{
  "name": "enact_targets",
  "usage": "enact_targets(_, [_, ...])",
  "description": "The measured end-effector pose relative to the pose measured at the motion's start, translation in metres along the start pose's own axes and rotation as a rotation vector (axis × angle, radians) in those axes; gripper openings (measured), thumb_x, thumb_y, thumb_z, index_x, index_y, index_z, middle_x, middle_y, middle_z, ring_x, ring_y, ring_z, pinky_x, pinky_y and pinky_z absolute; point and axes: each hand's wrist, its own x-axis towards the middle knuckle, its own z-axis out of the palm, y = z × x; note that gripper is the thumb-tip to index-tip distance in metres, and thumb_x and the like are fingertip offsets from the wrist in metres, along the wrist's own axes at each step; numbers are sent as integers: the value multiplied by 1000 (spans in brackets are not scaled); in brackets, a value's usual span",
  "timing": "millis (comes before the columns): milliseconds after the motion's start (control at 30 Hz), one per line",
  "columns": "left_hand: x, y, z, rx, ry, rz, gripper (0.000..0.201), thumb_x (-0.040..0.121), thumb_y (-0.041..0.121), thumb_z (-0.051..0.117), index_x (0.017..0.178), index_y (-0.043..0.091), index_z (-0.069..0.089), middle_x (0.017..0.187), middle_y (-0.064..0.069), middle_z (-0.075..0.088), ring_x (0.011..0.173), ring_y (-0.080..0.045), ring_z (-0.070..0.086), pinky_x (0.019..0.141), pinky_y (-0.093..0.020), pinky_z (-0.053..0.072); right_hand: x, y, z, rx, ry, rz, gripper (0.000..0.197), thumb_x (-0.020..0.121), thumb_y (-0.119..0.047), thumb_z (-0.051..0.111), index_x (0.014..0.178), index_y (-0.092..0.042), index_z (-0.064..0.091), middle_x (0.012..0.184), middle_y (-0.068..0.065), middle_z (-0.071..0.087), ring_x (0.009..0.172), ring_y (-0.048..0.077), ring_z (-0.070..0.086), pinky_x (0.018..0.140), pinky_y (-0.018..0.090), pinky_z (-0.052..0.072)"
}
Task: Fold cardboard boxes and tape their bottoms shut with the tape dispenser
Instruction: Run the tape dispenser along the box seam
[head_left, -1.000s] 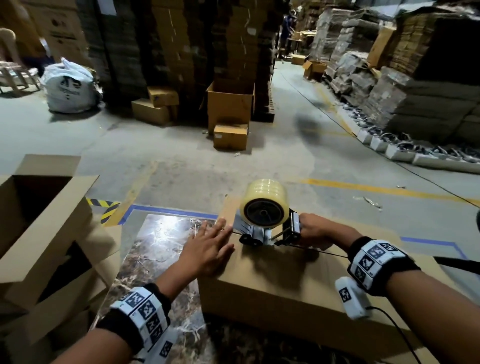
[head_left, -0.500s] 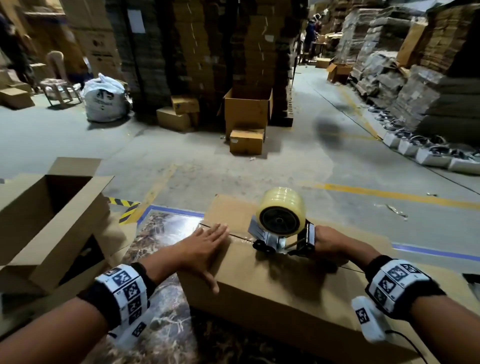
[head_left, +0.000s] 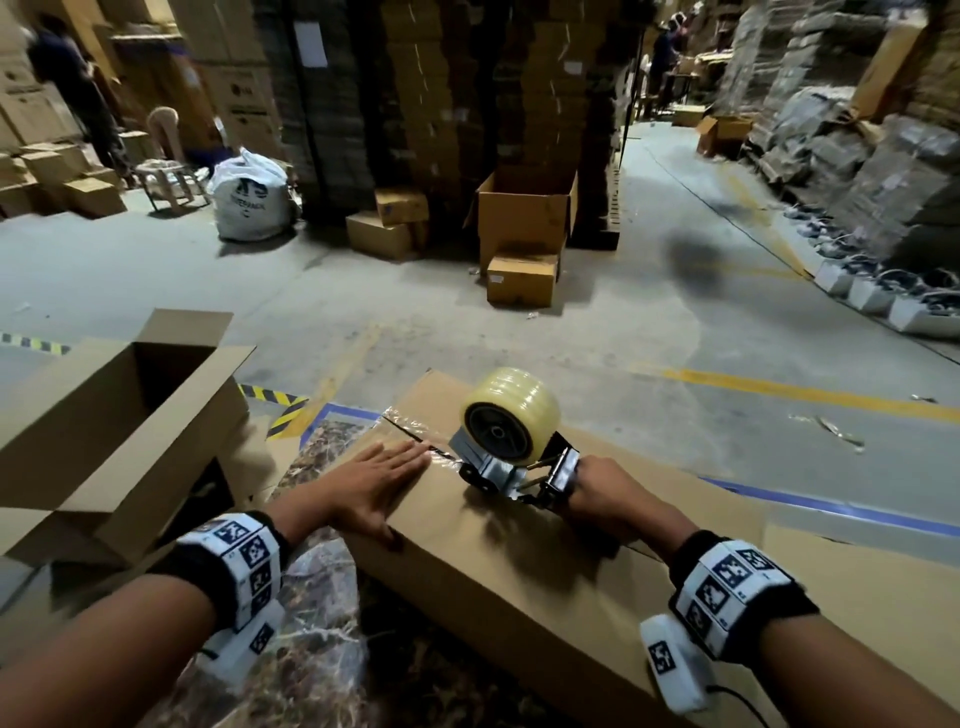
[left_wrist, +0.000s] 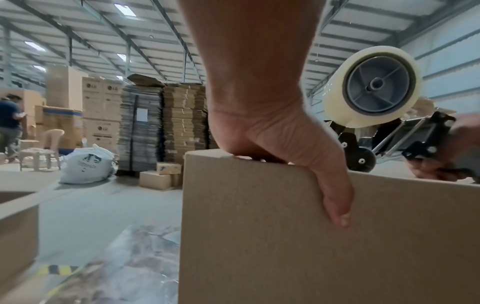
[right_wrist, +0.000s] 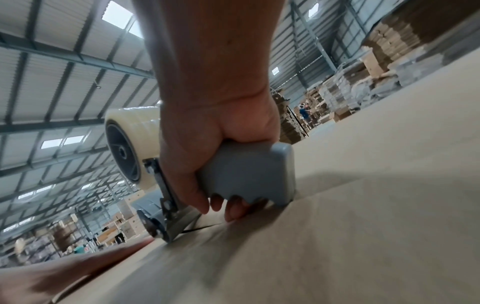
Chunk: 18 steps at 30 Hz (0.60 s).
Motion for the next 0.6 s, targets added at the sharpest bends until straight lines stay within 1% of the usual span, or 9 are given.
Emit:
enact_targets(67, [-1,-22,-7,13,-26,-31,123,70,67,72,150,32,-15,159,11,-21,146,-6,-20,117,-38,-14,18,-14,4,60,16,27,11,87,-28,63,82,-19,59,79,2,53,73,21,48,54,23,31])
enact_targets(133, [-1,-43,-14,29,-49,-46,122,70,66,73,147,35,-17,160,11,-19,145,-5,-20,116,-36,-13,35,-28,8,124,24,58,19,84,-27,65,73,-26,50,72,-4,50,69,19,49,50,18,29])
enact_targets(233, [-2,-69,-22,68,-80,-76,123,71,66,73,146,35,-18,161,9,-18,145,-6,-19,119,-39,-8,50,-49,8,156,48,45,20,86,-25,65,76,-27,48,67,-11,44,63,11,45,50,17,29])
enact_targets(267, [-2,-74,-24,89,-93,-84,124,70,67,73,147,34,-19,162,8,-18,145,-7,-19,121,-40,-6,53,-55,8,165,58,41,22,87,-26,65,74,-27,47,67,-13,43,62,10,44,50,17,29])
enact_targets(367, [0,-72,-22,123,-127,-114,133,66,75,70,153,25,-18,160,3,-23,149,-17,-18,122,-49,1,60,-57,10,191,72,66,24,87,-37,65,74,-31,47,66,-16,46,58,2,43,50,18,29])
enact_targets(400, [2,-66,-18,116,-115,-99,137,63,82,64,154,21,-18,159,0,-25,148,-20,-20,122,-50,-1,61,-56,12,194,76,74,22,87,-40,65,77,-31,49,67,-16,47,59,2,45,50,18,29])
enact_targets(467, [5,-47,-8,100,-65,-29,141,57,96,46,152,17,-22,155,-5,-32,146,-22,-27,121,-48,-9,60,-55,13,174,81,74,19,87,-40,65,83,-30,49,68,-14,47,60,6,46,51,19,30])
enact_targets(533, [5,-31,0,91,-26,25,139,55,101,27,149,13,-25,153,-6,-35,144,-21,-30,120,-46,-14,58,-58,13,145,86,49,21,87,-40,63,89,-32,44,72,-10,46,65,16,46,53,22,31])
enact_targets(600, [6,-27,2,-26,43,27,131,56,102,7,149,15,-23,154,-5,-33,144,-16,-30,120,-41,-14,57,-61,11,135,100,41,21,87,-40,63,91,-34,43,79,-6,48,70,19,47,57,26,32])
